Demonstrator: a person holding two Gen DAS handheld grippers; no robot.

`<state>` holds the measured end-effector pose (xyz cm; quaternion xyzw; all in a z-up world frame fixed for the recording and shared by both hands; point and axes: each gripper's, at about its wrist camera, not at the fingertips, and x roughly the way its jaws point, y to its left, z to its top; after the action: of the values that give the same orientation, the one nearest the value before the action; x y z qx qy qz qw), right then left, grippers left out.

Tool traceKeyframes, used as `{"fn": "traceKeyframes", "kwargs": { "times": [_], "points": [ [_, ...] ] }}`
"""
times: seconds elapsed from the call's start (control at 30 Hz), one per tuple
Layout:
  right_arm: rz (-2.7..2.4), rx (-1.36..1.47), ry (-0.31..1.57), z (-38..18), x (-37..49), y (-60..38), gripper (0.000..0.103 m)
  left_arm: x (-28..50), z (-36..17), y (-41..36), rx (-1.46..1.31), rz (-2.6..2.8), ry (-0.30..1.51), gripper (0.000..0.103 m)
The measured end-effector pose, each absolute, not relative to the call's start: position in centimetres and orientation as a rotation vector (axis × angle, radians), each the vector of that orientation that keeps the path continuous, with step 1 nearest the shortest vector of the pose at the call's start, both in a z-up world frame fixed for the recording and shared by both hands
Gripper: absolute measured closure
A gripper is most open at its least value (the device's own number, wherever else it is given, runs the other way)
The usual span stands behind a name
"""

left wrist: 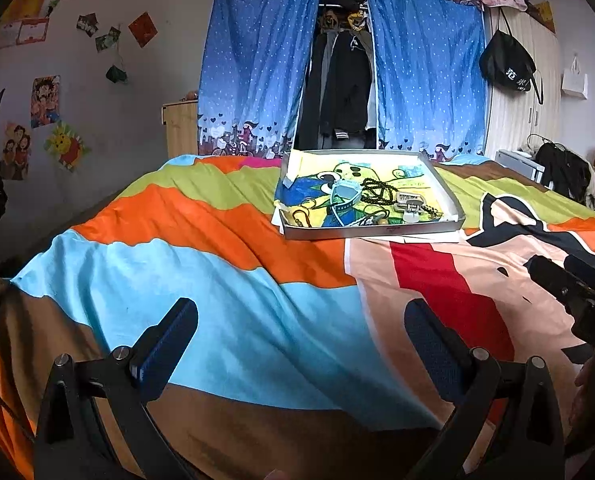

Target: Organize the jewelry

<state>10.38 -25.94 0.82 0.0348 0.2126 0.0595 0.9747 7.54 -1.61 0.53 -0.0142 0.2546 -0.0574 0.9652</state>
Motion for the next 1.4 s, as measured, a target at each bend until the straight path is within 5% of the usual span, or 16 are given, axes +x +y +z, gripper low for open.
{"fn": "traceKeyframes", "kwargs": {
  "times": [1.4],
  "points": [
    [0.119,0.079,0.453,0.51,10.48,-25.92,0.000,7.42,0.23,-1.65,0.005,-0.129,0.496,0.002]
  ]
}}
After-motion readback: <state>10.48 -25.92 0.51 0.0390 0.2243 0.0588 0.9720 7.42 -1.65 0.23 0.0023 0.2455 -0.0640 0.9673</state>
